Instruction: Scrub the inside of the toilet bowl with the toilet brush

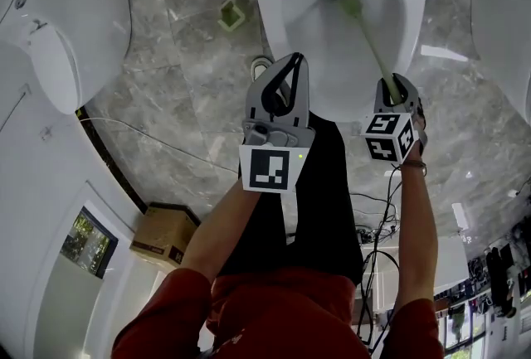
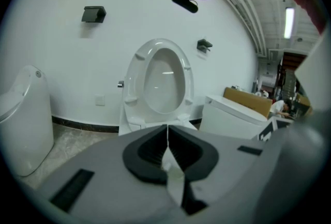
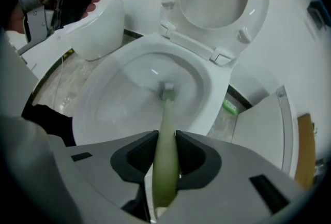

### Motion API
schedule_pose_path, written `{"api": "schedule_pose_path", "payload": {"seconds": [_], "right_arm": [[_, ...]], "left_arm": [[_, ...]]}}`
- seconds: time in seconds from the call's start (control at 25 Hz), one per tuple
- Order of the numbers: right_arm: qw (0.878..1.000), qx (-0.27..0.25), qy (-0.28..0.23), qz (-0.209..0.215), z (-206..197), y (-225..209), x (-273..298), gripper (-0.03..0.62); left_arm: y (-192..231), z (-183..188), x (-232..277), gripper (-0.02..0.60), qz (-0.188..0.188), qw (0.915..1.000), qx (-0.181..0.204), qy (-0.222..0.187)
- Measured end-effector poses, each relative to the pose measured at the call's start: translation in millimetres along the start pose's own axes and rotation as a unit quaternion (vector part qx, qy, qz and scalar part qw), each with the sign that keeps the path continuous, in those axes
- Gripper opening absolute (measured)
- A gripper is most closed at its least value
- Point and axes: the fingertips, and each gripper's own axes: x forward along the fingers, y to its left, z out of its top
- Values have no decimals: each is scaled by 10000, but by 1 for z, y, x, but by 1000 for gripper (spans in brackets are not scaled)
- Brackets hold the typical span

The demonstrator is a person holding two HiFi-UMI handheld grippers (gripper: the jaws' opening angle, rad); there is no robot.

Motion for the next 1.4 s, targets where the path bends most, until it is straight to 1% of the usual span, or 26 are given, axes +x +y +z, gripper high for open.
{"api": "schedule_pose_path", "payload": {"seconds": [0.16,0.24,0.32,0.4,0.48,0.56,0.64,0.76,0.8,0.84,0.92,0.96,1.0,1.12,1.28,1.36,1.4], "right_arm": [[9956,727,168,569,-11,57,-6,101],[9873,1371,114,793,-4,74,-13,101],[9704,2178,8,1045,9,79,-24,103],[9473,2887,-173,1380,25,82,-34,103],[9231,3408,-371,1743,40,87,-37,101],[9055,3736,-446,1962,49,90,-34,101],[8951,3961,-438,2000,55,89,-25,101],[8857,4217,-337,1912,64,85,-1,101],[8786,4373,-259,1905,65,84,9,101],[8677,4580,-161,1925,66,83,18,102],[8423,5000,27,2011,67,83,30,103],[8335,5132,85,2045,67,83,31,103],[8288,5194,116,2077,67,83,30,104],[8268,5131,141,2299,67,94,16,104],[8157,4999,130,2909,67,132,-20,103],[8104,5015,136,3025,67,144,-29,103],[8103,5033,128,2999,68,145,-28,103]], "left_arm": [[0,-5,-4,-3,-15,10000,12,83],[1,-8,-6,-3,-11,9999,-3,148],[3,-10,-8,-3,-13,9998,-4,193],[3,-12,-9,-3,-17,9998,3,211],[4,-11,-9,-3,-24,9999,45,165],[3,-9,-8,-3,-31,9999,80,115],[4,-9,-8,-3,-34,9999,80,102],[4,-11,-11,-3,-57,9998,108,137],[4,-12,-12,-3,-64,9998,119,158],[4,-14,-13,-3,-70,9997,127,177],[5,-17,-16,-3,-83,9996,139,223],[5,-18,-18,-3,-87,9996,140,239],[5,-18,-19,-3,-89,9996,135,249],[6,-20,-23,-3,-75,9996,113,263],[12,-20,-26,-3,5,9996,88,269],[16,-22,-28,-3,33,9995,76,303],[18,-22,-28,-3,51,9995,69,314]]}}
